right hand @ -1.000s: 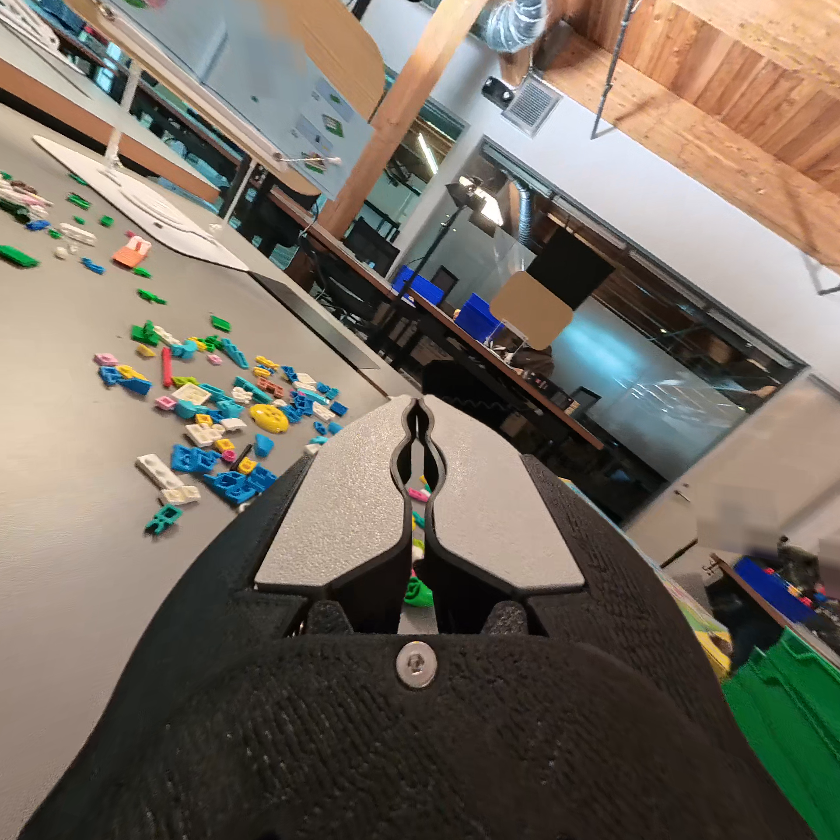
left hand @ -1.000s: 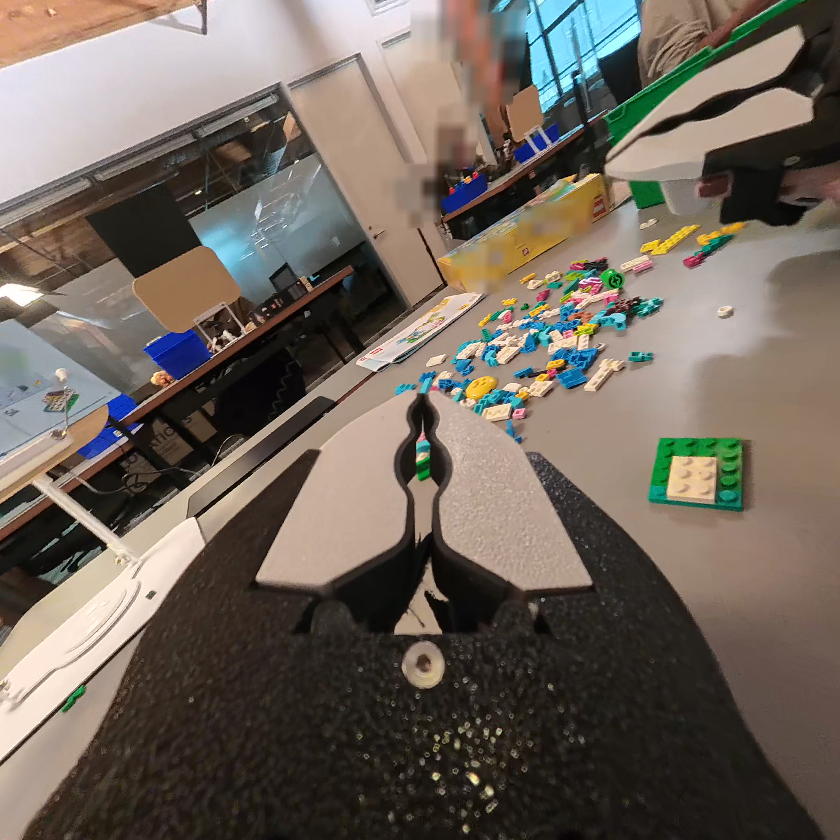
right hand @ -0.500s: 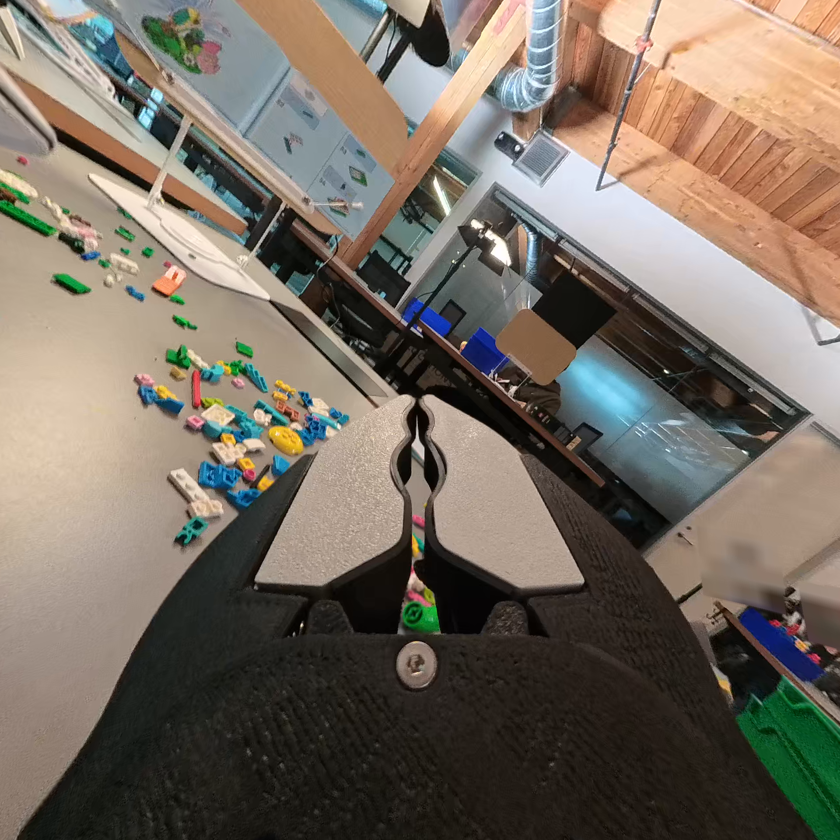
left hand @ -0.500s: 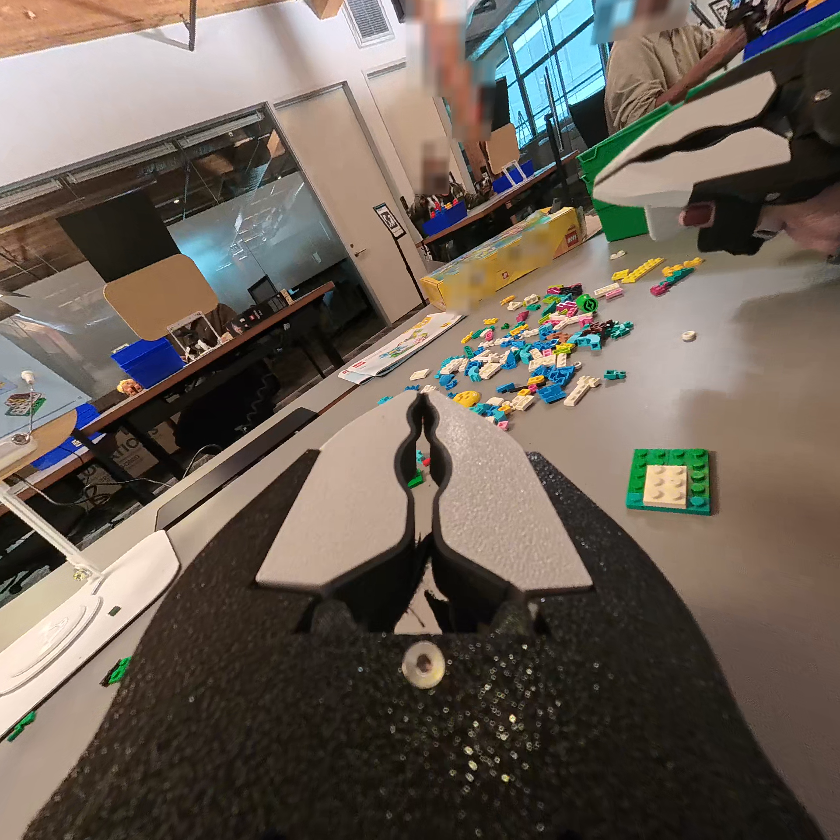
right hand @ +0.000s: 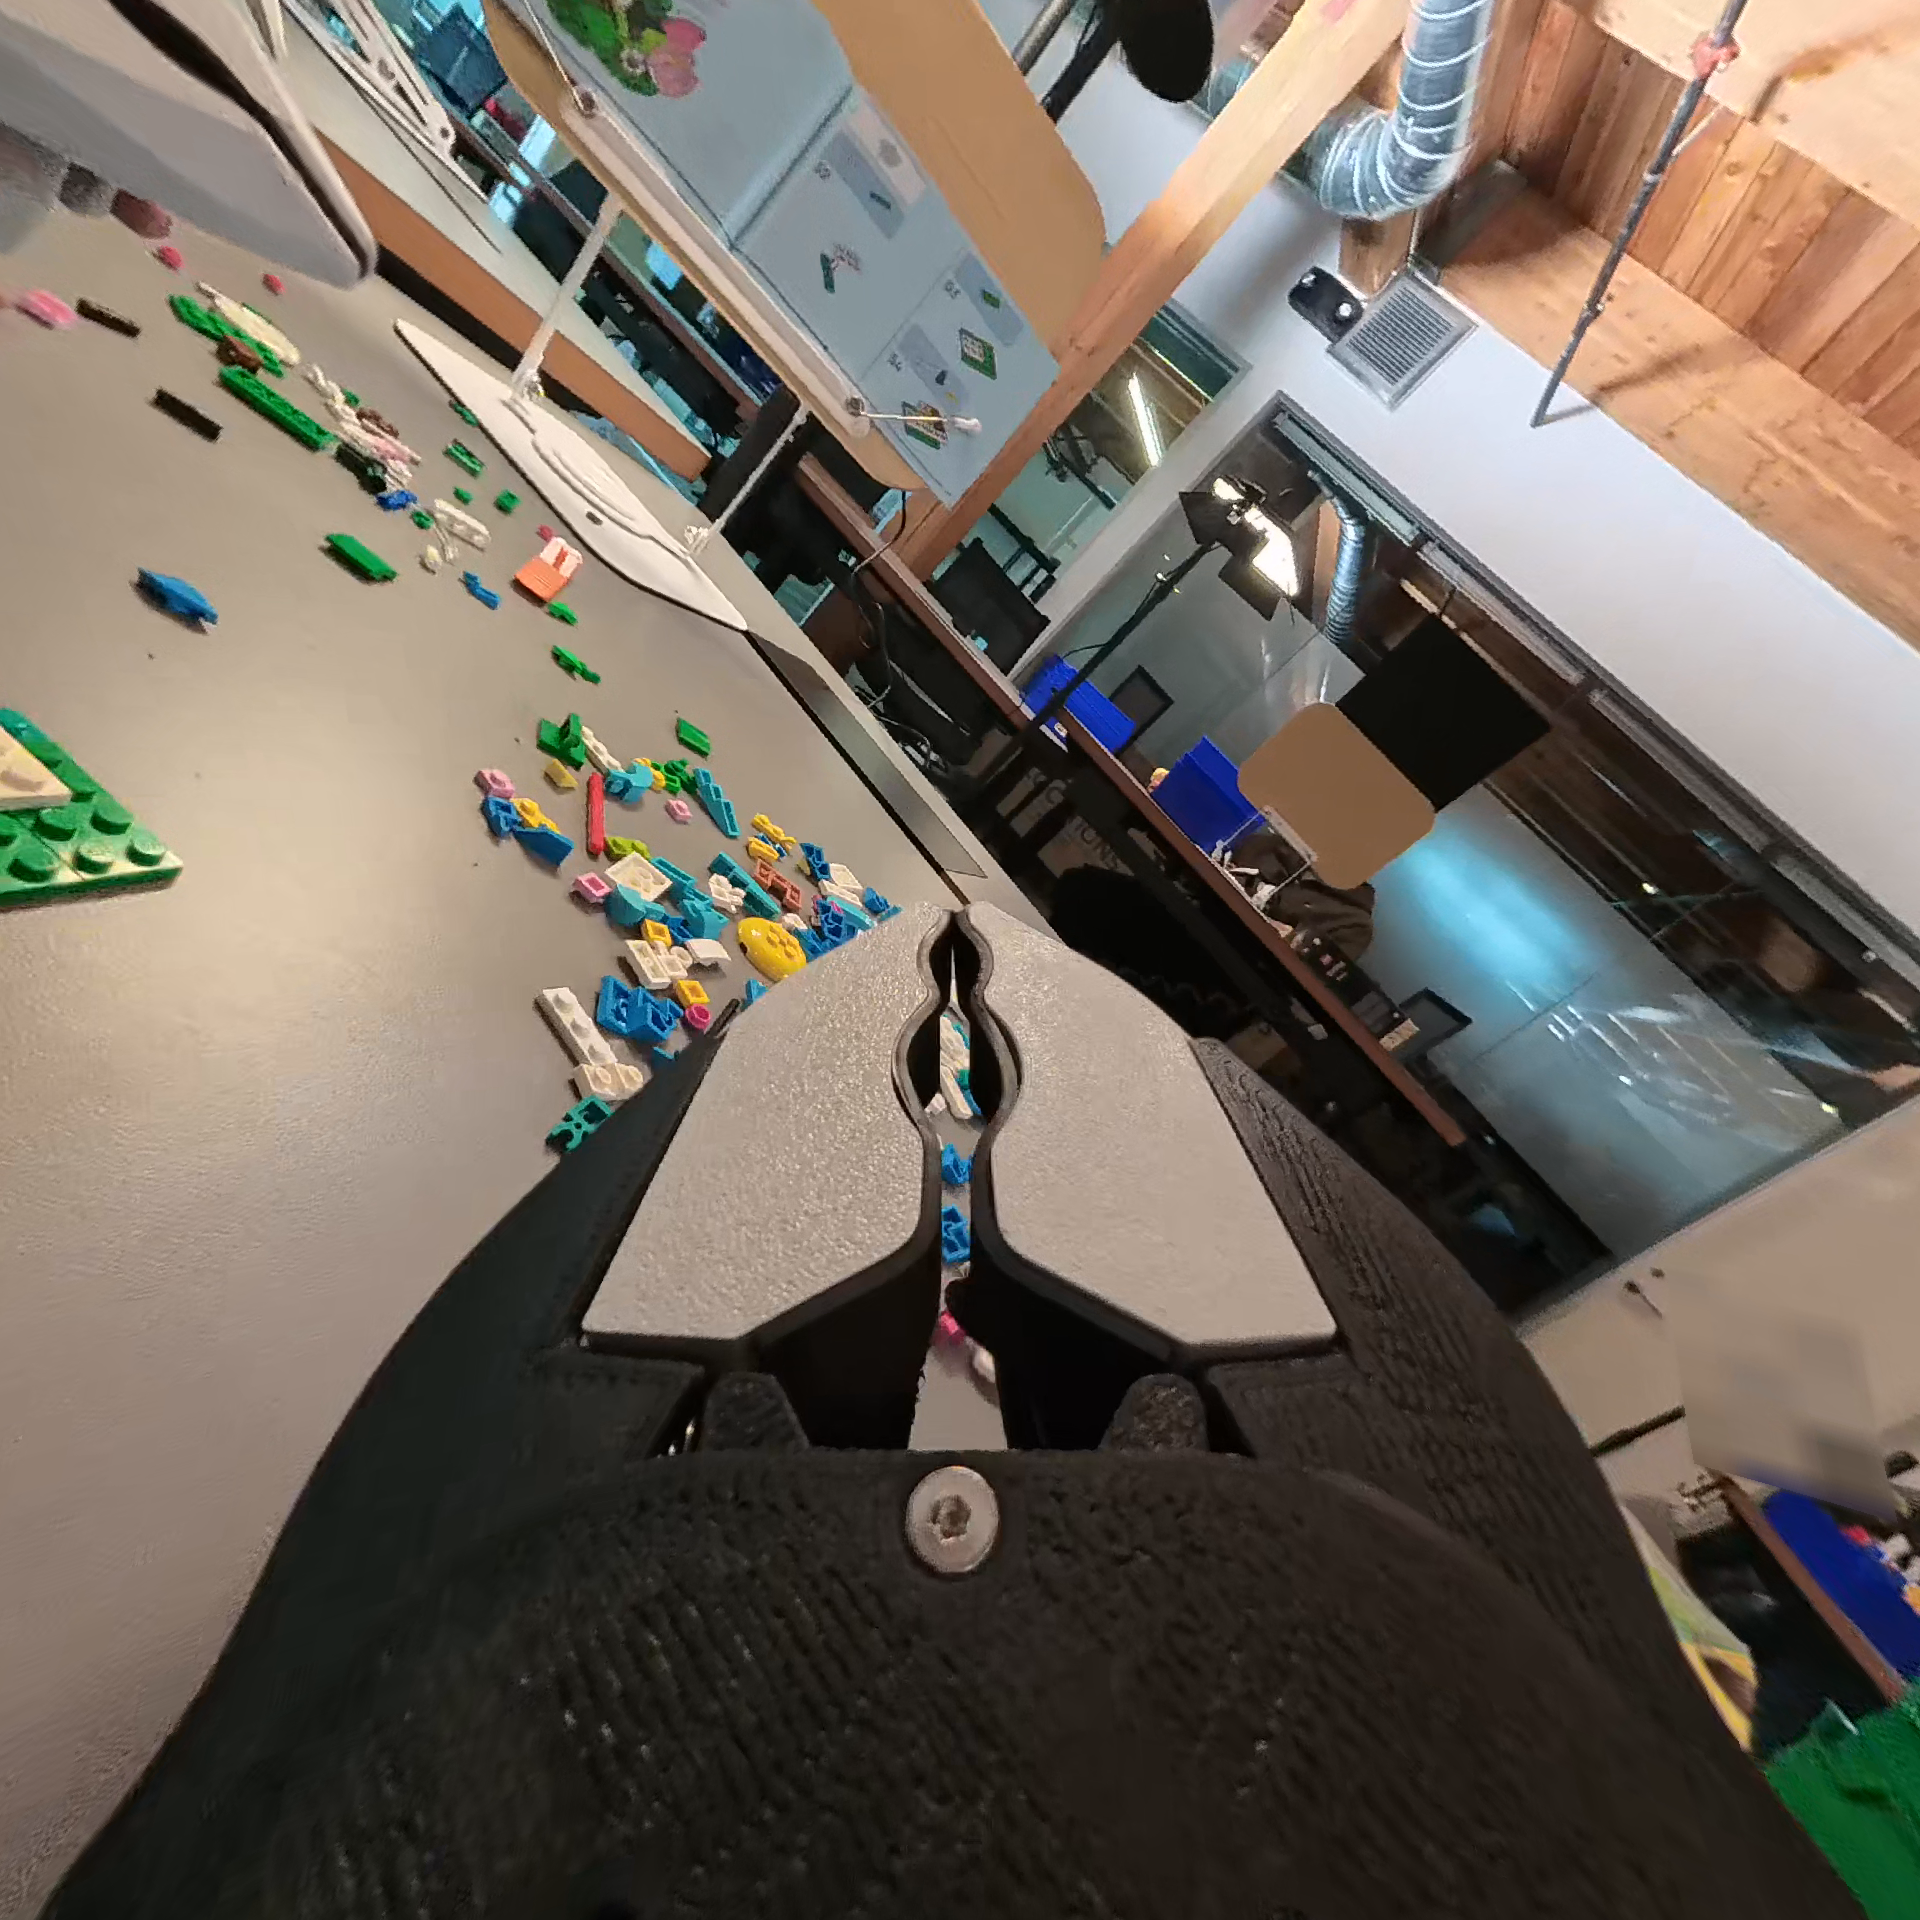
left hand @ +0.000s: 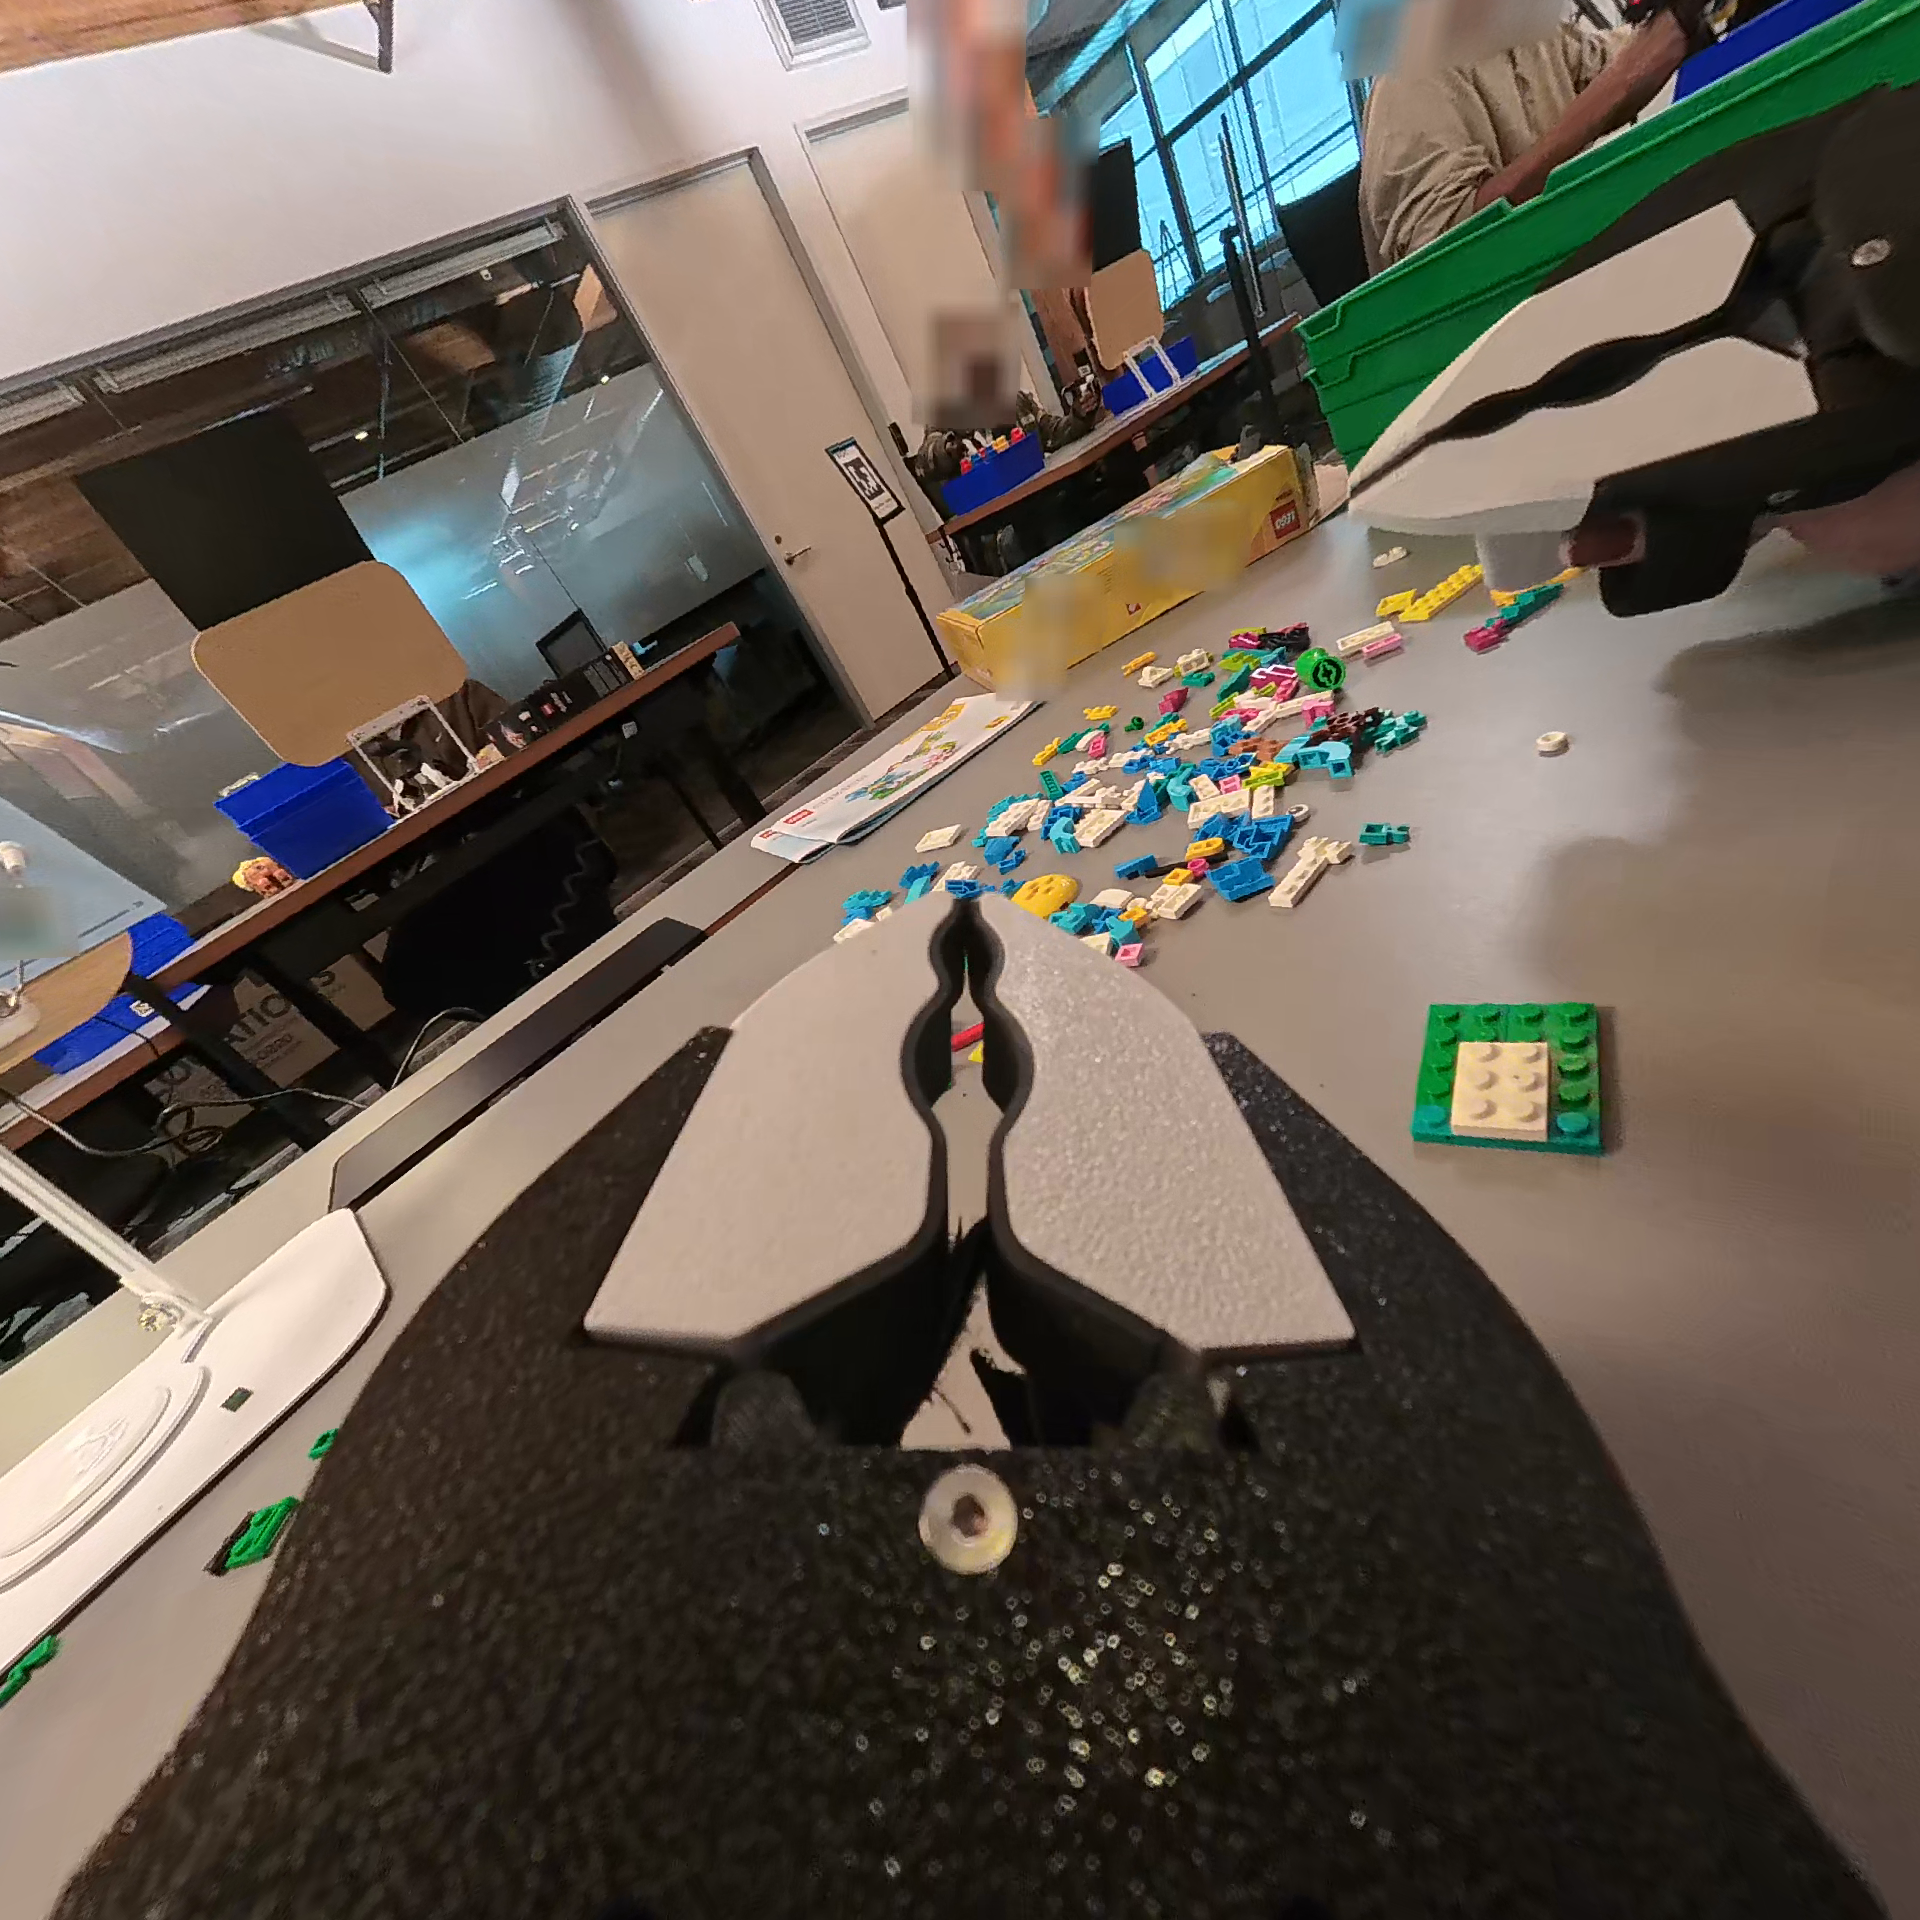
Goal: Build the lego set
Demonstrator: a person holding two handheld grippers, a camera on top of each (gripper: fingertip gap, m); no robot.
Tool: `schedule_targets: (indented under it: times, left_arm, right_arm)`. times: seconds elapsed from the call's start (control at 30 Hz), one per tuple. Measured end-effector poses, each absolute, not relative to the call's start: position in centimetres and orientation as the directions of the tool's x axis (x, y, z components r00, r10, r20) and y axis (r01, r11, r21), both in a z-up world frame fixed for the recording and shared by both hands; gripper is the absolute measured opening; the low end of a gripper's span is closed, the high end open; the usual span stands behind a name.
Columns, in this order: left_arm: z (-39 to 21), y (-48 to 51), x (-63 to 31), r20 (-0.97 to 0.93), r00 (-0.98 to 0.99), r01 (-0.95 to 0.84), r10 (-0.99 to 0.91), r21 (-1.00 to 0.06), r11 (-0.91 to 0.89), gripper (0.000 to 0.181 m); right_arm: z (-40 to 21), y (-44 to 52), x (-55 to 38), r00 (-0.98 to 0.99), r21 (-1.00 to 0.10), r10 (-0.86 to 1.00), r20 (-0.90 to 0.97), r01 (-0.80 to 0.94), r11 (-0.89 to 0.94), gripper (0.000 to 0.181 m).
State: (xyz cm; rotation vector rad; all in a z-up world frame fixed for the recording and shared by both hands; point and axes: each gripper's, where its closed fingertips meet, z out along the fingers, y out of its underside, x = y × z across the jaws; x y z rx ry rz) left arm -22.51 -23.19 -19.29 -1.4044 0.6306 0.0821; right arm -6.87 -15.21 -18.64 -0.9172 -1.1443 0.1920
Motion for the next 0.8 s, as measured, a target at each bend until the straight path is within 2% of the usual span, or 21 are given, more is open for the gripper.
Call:
schedule_targets:
  times: [0.37,0.43,0.47,0.5,0.57,0.67,0.8]
  left_arm:
    - [-18.6,-23.4,-23.0,-0.447,0.851,-0.400,-0.277,-0.892,0.210,0.000]
    - [-16.9,-24.1,-23.9,-0.487,0.858,-0.435,-0.162,-0.857,0.276,0.000]
    - [-15.6,-25.0,-24.2,-0.531,0.845,-0.478,-0.068,-0.806,0.350,0.000]
    - [-14.8,-25.8,-23.9,-0.577,0.816,-0.522,-0.013,-0.748,0.410,0.000]
    - [-14.7,-26.4,-22.7,-0.634,0.774,-0.566,-0.006,-0.695,0.443,0.000]
    - [-15.7,-26.0,-21.7,-0.691,0.723,-0.617,-0.027,-0.662,0.425,0.000]
    - [-16.0,-25.8,-21.6,-0.695,0.717,-0.616,-0.052,-0.667,0.419,0.000]
  right_arm:
    - [-18.5,-15.0,-6.6,0.462,-0.718,0.563,0.685,0.300,0.627,0.000]
    - [-17.6,-14.0,-5.5,0.542,-0.720,0.503,0.673,0.325,0.613,0.000]
    - [-16.5,-13.4,-4.3,0.621,-0.718,0.431,0.655,0.334,0.611,0.000]
    - [-15.4,-13.0,-3.0,0.686,-0.722,0.377,0.623,0.319,0.614,0.000]
    - [-14.5,-12.5,-1.4,0.755,-0.778,0.396,0.523,0.233,0.583,0.000]
    - [-14.4,-11.2,0.4,0.817,-0.861,0.443,0.369,0.120,0.495,0.000]
    - [-16.0,-8.6,2.4,0.876,-0.945,0.436,0.208,0.065,0.320,0.000]
